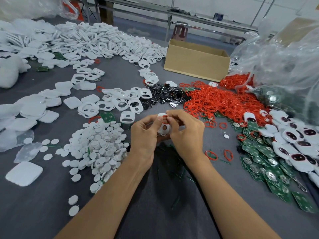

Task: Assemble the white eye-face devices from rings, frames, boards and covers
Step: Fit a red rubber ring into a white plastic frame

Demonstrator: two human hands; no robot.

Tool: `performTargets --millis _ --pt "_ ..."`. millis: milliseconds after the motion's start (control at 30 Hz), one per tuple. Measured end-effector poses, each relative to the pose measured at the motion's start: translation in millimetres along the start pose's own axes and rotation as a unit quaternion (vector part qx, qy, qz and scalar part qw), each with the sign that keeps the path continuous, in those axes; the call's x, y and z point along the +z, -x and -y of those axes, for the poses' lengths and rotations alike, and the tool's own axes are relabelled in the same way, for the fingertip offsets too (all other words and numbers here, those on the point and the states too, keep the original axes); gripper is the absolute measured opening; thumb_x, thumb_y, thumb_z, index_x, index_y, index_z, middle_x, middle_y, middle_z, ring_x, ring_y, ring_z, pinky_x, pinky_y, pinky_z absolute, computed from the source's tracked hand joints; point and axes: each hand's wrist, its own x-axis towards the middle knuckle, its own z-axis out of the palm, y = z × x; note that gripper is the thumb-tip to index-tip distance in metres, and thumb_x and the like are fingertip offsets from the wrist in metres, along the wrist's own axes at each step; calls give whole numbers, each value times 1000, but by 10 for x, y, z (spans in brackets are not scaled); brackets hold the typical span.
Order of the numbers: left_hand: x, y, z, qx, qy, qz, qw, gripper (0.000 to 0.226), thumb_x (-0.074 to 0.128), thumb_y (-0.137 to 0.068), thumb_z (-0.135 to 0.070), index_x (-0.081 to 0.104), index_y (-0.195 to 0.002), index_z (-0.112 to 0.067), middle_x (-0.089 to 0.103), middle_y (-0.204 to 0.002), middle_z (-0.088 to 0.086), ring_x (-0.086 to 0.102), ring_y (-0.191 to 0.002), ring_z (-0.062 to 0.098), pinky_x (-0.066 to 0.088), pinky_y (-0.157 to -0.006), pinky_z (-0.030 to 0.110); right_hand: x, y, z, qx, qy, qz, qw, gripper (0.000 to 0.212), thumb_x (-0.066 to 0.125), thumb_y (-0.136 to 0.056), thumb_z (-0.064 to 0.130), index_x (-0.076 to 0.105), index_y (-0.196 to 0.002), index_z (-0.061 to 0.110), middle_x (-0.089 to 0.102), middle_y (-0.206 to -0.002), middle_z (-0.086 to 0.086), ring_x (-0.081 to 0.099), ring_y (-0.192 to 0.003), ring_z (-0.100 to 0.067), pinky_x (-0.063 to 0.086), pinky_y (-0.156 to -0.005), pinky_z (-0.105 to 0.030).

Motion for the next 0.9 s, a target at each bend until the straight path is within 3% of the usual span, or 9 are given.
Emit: performTargets --millis 167,433,533,600,667,733,800,900 --pt "12 12 24 26 -47 -6 999 19 59 -95 -10 70 -80 -10 70 -69 2 66 -63 13 54 -51 24 -9 -5 -19 -39 19 -5 999 10 66 -81 -2 72 -86 4 72 -79 -6 66 -67 -25 53 -56 -41" --pt "-22 25 24 42 -74 -4 996 18 61 -94 -16 71 -79 -14 68 -65 1 65 -58 11 52 -48 24 13 27 6 -100 60 -31 993 11 66 -79 -5 73 -82 4 73 -82 -6 68 -65 -26 53 -51 -38" --pt "-22 17 29 52 -70 -2 996 20 61 -94 -14 73 -79 -15 70 -70 4 66 -63 12 54 -52 25 13 9 55 13 -11 -12 1000 11 67 -80 -2 74 -81 6 75 -86 -2 70 -74 -18 56 -65 -37" --pt "-31 -2 23 50 -59 3 997 22 61 -94 -14 75 -77 -17 72 -74 6 67 -69 15 57 -56 29 -9 -44 71 120 -93 21 988 10 69 -81 1 73 -80 10 73 -83 4 68 -74 -6 54 -71 -25" --pt "-45 -26 12 55 -59 6 997 25 61 -94 -13 77 -75 -19 72 -75 7 67 -73 20 59 -61 35 -43 -103 64 178 -156 73 969 10 69 -83 2 71 -83 12 72 -80 3 67 -74 -5 53 -70 -22" --pt "-58 -44 11 60 -72 6 996 24 62 -93 -13 77 -75 -19 71 -76 9 67 -76 24 60 -67 41 -75 -142 49 237 -231 146 932 11 63 -88 2 71 -92 7 73 -83 -7 69 -78 -14 56 -72 -30" --pt "-65 -43 20 52 -74 10 996 25 62 -94 -13 76 -74 -19 71 -74 9 68 -73 25 61 -65 43 -98 -158 30 289 -271 194 897 15 58 -91 1 72 -97 3 73 -81 -11 68 -74 -14 55 -67 -27" --pt "-64 -41 46 48 -93 4 995 26 62 -94 -14 75 -72 -20 70 -74 11 67 -74 31 59 -70 50 -112 -183 12 310 -265 196 892 13 60 -89 0 73 -94 1 71 -71 -9 64 -63 -13 51 -61 -25"
